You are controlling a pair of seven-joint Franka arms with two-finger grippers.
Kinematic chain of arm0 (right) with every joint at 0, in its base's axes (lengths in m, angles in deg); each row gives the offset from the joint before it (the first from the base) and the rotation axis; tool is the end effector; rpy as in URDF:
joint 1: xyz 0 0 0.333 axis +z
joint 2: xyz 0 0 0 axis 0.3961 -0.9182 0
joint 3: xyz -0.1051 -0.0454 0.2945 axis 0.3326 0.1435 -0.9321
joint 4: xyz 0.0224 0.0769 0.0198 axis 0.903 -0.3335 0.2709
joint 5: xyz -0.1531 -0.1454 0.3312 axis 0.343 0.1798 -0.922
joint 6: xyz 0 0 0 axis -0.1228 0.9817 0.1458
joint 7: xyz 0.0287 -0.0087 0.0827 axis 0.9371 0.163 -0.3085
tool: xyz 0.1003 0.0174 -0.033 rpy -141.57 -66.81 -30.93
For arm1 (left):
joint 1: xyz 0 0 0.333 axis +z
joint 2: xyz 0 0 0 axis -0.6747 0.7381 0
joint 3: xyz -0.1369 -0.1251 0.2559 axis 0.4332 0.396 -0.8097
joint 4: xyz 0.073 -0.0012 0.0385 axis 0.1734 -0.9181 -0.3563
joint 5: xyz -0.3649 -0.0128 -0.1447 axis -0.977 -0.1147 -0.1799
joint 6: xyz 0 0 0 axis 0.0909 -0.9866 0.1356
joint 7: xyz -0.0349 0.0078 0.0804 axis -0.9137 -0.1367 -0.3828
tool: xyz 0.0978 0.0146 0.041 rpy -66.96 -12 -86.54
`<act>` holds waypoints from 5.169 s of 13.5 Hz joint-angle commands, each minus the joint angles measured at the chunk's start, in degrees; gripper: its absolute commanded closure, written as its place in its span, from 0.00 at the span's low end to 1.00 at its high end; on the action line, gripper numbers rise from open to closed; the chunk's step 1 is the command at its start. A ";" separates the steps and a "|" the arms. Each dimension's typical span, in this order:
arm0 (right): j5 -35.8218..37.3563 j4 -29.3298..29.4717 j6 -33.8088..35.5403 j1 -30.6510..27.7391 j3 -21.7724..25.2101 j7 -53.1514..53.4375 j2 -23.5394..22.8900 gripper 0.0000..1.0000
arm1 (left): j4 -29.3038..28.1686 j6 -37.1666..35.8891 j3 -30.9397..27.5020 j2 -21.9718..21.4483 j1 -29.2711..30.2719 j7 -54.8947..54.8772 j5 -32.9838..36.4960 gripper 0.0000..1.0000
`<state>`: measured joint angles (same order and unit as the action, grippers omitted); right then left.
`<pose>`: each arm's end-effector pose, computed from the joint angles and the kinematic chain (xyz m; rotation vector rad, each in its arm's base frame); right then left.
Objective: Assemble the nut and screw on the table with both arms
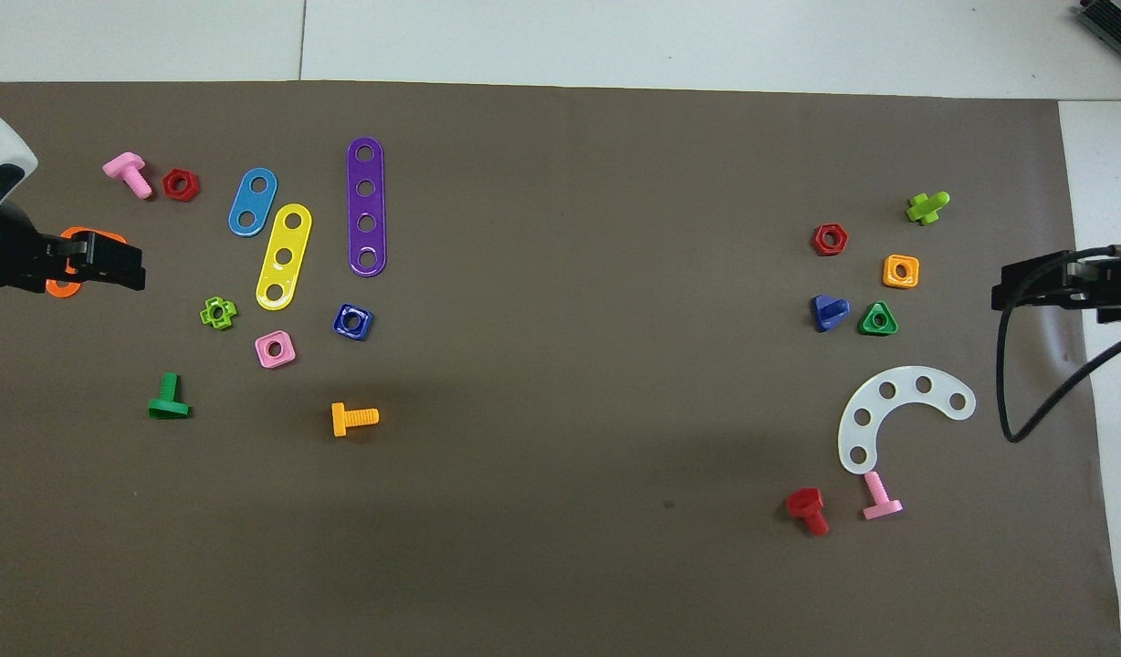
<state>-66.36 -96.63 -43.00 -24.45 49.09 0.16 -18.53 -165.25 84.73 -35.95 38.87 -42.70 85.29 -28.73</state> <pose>0.5449 -0.0176 0.6197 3.1329 -0.2205 0.0517 0.5776 -0.0161 0.5723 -3.1350 0.0518 0.0007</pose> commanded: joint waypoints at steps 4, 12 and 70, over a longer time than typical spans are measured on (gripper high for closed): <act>-0.92 -13.09 -16.71 1.81 -0.52 -0.28 -1.63 0.00 | -2.23 1.27 0.07 -1.88 0.44 0.31 -0.78 0.00; -1.36 -24.33 -43.35 3.05 -0.52 -6.60 -14.65 0.02 | -2.23 1.27 0.07 -1.88 0.44 0.31 -0.78 0.00; 7.07 -2.81 -45.65 33.63 -3.07 52.01 -33.56 0.00 | -2.23 1.27 0.07 -1.88 0.35 0.31 -0.78 0.00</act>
<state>-60.41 -97.23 -85.90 9.41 46.08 50.73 -52.63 -165.25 84.73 -35.95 38.87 -42.70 85.30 -28.73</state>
